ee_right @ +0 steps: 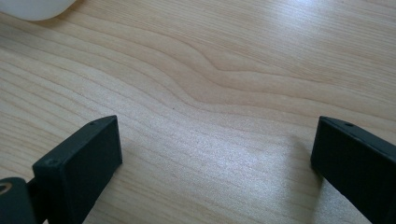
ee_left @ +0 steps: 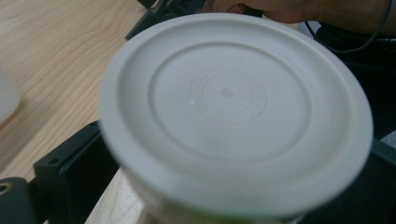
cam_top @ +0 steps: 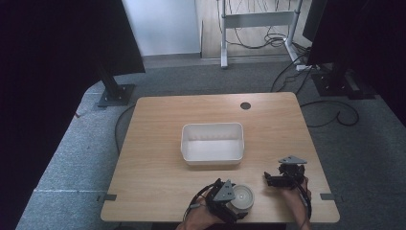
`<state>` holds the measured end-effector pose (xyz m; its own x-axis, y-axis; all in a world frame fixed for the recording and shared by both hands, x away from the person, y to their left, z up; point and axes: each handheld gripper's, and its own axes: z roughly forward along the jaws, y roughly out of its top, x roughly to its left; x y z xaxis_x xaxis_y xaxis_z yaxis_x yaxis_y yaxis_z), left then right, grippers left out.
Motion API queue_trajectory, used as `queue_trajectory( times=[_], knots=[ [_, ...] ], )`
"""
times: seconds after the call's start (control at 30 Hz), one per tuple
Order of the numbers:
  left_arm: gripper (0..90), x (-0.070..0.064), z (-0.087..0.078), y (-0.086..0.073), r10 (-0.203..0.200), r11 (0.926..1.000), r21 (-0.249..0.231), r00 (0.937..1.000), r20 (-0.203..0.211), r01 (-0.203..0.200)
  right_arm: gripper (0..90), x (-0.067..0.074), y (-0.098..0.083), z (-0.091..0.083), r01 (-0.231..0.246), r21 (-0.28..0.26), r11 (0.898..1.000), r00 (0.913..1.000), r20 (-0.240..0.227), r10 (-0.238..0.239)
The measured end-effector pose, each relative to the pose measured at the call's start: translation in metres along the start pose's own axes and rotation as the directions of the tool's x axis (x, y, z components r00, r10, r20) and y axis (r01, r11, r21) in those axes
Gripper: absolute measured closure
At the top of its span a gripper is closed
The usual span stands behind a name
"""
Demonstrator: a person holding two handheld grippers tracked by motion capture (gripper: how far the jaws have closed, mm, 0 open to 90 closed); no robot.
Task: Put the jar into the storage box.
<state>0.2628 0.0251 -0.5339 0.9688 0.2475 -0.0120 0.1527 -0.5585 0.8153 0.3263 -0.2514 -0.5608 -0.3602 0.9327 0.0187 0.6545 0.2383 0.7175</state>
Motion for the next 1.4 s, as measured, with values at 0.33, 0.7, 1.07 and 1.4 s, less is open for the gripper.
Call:
queue_trajectory(
  times=[0.33,0.7,1.07,1.4],
  knots=[
    [10.0,-0.002,0.005,0.003,0.005,0.9999,0.009,0.9997,-0.025,-0.005,1.3,0.000,0.000,0.000,0.000,0.000,1.000,1.0000,0.000,0.000],
    [10.2,0.002,-0.001,0.005,-0.025,0.9997,0.000,0.9987,-0.044,0.025,1.3,0.000,0.000,0.000,0.000,0.000,1.000,1.0000,0.000,0.000],
    [10.2,0.013,-0.014,0.010,-0.027,0.9996,-0.006,0.9934,-0.111,0.027,1.3,0.000,0.000,0.000,0.000,0.000,1.000,1.0000,0.000,0.000],
    [10.2,0.025,-0.025,0.014,-0.039,0.9992,-0.010,0.9863,-0.160,0.037,1.2,0.000,0.000,0.000,0.000,0.000,1.000,1.0000,0.000,0.000]
  ],
)
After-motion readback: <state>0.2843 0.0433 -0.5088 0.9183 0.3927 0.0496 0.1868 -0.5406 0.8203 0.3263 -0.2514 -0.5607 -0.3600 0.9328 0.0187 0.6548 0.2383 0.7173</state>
